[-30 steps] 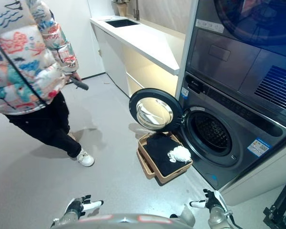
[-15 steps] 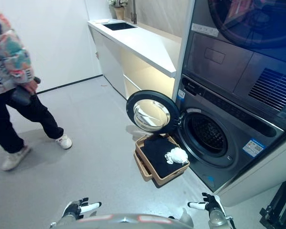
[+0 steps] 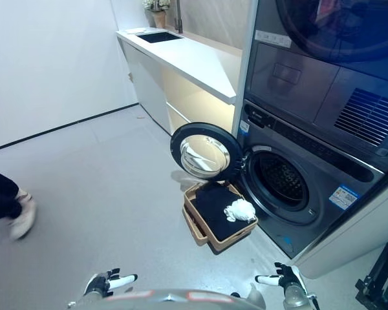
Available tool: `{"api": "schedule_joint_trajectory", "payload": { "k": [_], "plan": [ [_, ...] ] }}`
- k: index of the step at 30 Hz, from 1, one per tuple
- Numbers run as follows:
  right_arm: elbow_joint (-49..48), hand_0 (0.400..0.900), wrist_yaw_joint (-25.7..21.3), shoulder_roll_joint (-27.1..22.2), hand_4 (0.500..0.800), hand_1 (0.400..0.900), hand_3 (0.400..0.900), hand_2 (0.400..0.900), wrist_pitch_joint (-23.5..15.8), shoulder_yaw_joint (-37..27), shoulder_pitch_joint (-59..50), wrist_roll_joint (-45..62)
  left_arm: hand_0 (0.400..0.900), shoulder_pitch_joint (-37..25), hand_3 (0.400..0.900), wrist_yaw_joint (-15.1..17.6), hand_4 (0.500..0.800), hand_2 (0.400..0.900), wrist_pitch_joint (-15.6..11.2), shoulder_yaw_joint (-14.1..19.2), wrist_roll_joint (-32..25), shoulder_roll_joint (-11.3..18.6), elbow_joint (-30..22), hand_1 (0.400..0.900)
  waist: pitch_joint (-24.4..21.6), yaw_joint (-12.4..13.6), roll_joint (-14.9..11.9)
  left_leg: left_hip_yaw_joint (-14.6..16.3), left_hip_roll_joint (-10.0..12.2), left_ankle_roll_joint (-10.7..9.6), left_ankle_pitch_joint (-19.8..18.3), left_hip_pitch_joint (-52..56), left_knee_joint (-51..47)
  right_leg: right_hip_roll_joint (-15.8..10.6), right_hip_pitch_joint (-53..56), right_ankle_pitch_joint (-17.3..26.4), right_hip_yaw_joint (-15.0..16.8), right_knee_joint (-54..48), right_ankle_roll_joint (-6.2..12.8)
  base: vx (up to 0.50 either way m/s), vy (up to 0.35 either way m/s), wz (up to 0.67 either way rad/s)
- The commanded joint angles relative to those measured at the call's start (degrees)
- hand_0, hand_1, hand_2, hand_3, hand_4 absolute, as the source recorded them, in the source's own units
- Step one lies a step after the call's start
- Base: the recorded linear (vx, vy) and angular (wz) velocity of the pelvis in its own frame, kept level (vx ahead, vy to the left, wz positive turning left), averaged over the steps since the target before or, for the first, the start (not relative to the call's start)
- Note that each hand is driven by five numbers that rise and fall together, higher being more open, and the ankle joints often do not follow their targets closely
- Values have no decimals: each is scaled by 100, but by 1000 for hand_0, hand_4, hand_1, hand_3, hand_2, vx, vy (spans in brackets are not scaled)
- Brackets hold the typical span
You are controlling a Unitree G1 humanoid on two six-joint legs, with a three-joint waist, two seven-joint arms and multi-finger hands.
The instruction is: Put the clothes in the basket into the washing machine.
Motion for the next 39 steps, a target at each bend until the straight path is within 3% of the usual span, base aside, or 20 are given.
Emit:
{"api": "schedule_joint_trajectory", "payload": {
  "k": [1,7,9,11,13,16,19,23,25,29,31,33,35,39],
  "plan": [
    [-132,900,-136,-188,800,900,900,900,-194,9,-491,-121,900,-478,900,91,800,900,-140,215,-76,313,164,900,227,-50,-164,-108,-47,31,-241,45,30,-184,213,-131,-166,245,192,-28,-75,7],
    [-189,900,-193,-294,800,900,900,900,-211,-131,-329,-90,900,-569,900,101,800,900,-94,228,-130,375,145,900,313,-82,-144,-285,219,-112,-133,-167,240,34,36,-436,-188,665,21,-16,-131,20],
    [-232,900,-157,-352,800,900,900,900,-259,-156,-216,-13,900,-622,900,66,800,900,-76,226,-164,424,156,900,373,-110,-197,-439,369,-180,-148,-422,715,233,-68,-655,-159,996,-165,-9,-238,30],
    [-317,900,-145,-440,800,900,900,900,-300,-172,-111,-13,900,-636,900,56,800,900,-68,257,-214,429,144,900,502,-57,-313,-595,282,-221,-111,-855,1678,327,2,-642,-138,1002,-291,-28,-249,17],
    [-377,900,-149,-520,800,900,900,900,-308,-180,-85,-23,900,-708,900,58,800,900,-48,251,-291,406,146,900,696,6,-339,-808,122,-148,178,-1245,2272,370,146,-654,-227,931,-369,-47,-161,27],
    [-421,900,-190,-606,800,900,900,900,-289,-219,-152,-23,900,-744,900,79,800,900,-54,208,-345,371,132,900,783,66,-341,-927,99,-148,576,-1903,1831,400,232,-765,-299,902,-374,58,-48,8],
    [-425,900,-242,-586,800,900,900,900,-305,-127,-264,-12,900,-738,900,162,800,900,-69,230,-432,392,172,900,887,177,-289,-1018,201,-123,1091,-2420,1129,551,175,-947,-112,1191,-396,150,-10,-37],
    [-329,900,-280,-519,800,900,900,900,-320,-42,-381,-1,900,-682,900,211,800,900,-100,301,-535,356,212,900,951,286,-190,-701,475,-186,1332,-2508,346,677,327,-1252,234,1342,-358,194,35,-49],
    [-288,900,-297,-514,800,900,900,900,-313,-31,-412,7,900,-613,900,263,800,900,-101,315,-613,294,180,900,899,339,-77,-706,530,-255,1396,-2526,188,679,495,-1405,414,1294,-291,232,121,-59],
    [-68,900,-259,-482,800,900,900,900,-275,-10,-482,22,900,-574,900,345,800,900,-117,318,-809,219,183,900,751,441,40,-729,612,-406,1522,-2550,206,427,884,-1659,683,1141,-148,274,199,-59],
    [-3,900,-232,-436,800,900,900,900,-225,88,-597,-43,900,-579,900,388,800,900,-134,327,-900,234,186,900,632,502,57,-773,583,-355,1497,-2523,257,175,995,-1753,803,1103,-27,279,291,-62],
    [55,900,-249,-367,800,900,900,900,-184,111,-645,-134,900,-611,900,419,800,900,-124,301,-904,268,202,900,550,554,-6,-589,458,-340,1461,-2609,554,-163,1095,-1765,765,1153,166,307,296,-39],
    [111,900,-223,-269,800,900,900,900,-122,137,-723,-149,900,-674,900,446,800,900,-146,278,-851,400,181,900,482,613,-129,-280,328,-266,1238,-2715,941,-543,1002,-1378,801,1304,396,221,206,-42],
    [-83,900,-220,-235,800,900,900,900,-108,256,-909,-145,900,-901,900,551,800,900,-204,200,-841,685,58,900,426,666,-285,-117,212,-232,1194,-3131,1075,-750,679,-960,763,1241,524,91,146,3]
  ]
}}
